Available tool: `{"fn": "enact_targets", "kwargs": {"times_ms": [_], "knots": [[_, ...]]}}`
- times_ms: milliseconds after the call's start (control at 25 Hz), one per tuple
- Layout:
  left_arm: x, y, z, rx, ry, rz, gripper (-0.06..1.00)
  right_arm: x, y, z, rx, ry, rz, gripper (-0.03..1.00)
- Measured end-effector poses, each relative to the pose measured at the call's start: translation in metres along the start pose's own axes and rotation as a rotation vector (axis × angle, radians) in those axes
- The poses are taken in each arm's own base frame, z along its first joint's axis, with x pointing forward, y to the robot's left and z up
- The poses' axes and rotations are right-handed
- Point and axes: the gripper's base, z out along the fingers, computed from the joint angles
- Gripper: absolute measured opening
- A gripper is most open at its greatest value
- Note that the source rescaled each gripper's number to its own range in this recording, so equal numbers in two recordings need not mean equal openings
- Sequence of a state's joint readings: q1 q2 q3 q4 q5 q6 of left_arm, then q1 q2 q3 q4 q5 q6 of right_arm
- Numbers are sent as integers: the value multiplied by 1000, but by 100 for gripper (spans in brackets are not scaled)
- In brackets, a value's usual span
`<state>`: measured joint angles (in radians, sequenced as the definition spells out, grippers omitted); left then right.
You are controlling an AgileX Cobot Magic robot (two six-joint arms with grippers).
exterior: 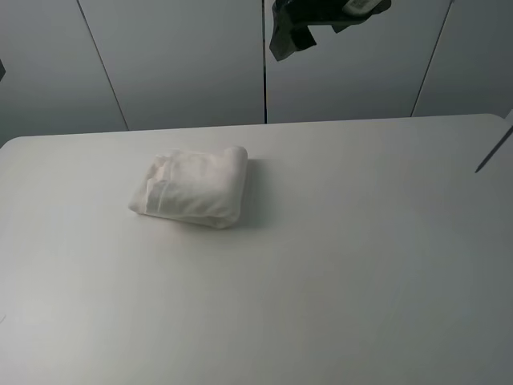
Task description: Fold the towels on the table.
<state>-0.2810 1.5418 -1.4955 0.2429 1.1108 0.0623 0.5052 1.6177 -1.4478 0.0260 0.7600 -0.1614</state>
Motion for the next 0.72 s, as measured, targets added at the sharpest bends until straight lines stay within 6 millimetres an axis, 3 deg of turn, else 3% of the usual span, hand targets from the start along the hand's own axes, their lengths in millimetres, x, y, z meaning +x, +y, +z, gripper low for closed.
{"fn": "enact_targets", "kwargs": {"times_ms": [120, 240, 440, 720], "knots": [[15, 4, -25, -15, -34, -13, 99, 5, -1, -27, 19, 37, 4, 100], [43, 4, -41, -28, -40, -37, 99, 14, -2, -47, 46, 59, 21, 100], [107, -2, -62, -34, -65, -98, 99, 53, 1, -66, 69, 127, 60, 100], [196, -19, -98, 51, -194, -185, 99, 112, 10, -112, 75, 143, 88, 100]]}}
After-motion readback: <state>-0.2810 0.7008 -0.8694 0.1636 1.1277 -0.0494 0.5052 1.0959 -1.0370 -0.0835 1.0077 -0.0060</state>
